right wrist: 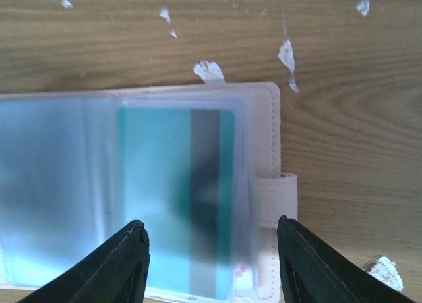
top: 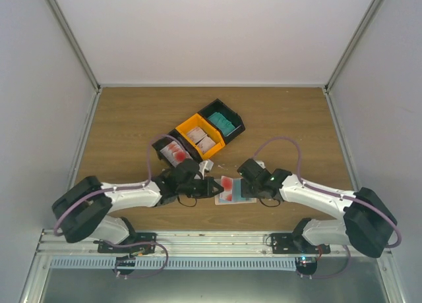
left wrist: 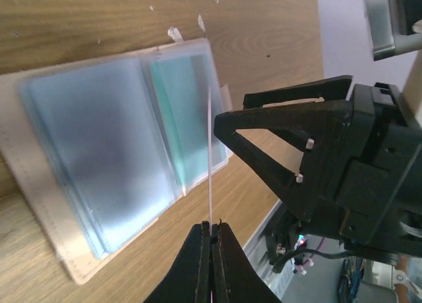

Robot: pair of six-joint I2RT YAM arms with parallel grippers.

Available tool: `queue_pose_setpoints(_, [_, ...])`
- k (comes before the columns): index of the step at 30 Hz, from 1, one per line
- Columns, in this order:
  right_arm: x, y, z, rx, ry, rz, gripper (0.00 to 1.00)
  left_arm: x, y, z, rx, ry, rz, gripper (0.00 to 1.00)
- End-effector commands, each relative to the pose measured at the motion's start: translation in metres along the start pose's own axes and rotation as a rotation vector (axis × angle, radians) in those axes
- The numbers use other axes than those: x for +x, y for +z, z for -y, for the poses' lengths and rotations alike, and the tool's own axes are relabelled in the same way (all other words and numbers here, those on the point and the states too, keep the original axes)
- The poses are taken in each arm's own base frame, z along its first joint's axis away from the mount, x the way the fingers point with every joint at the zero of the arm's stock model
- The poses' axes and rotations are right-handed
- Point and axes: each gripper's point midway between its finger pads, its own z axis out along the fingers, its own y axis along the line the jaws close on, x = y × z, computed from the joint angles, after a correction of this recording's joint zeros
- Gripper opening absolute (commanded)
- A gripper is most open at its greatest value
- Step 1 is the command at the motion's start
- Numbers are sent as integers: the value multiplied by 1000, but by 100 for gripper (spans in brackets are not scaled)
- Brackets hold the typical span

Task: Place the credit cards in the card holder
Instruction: Insert the credit card into the card holder.

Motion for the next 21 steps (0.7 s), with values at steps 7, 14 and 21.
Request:
queue_pose_setpoints(7, [28, 19, 22, 73, 16, -84, 45, -11, 43, 15, 62, -29, 88, 0])
queue_pose_setpoints(14, [39, 26, 32, 91, 25, -109, 35, -12, 52, 2, 50, -42, 109, 0])
queue_pose_setpoints(21, [41, 27, 38, 97, 21, -113, 30, -12, 44, -15, 12, -93, 161, 0])
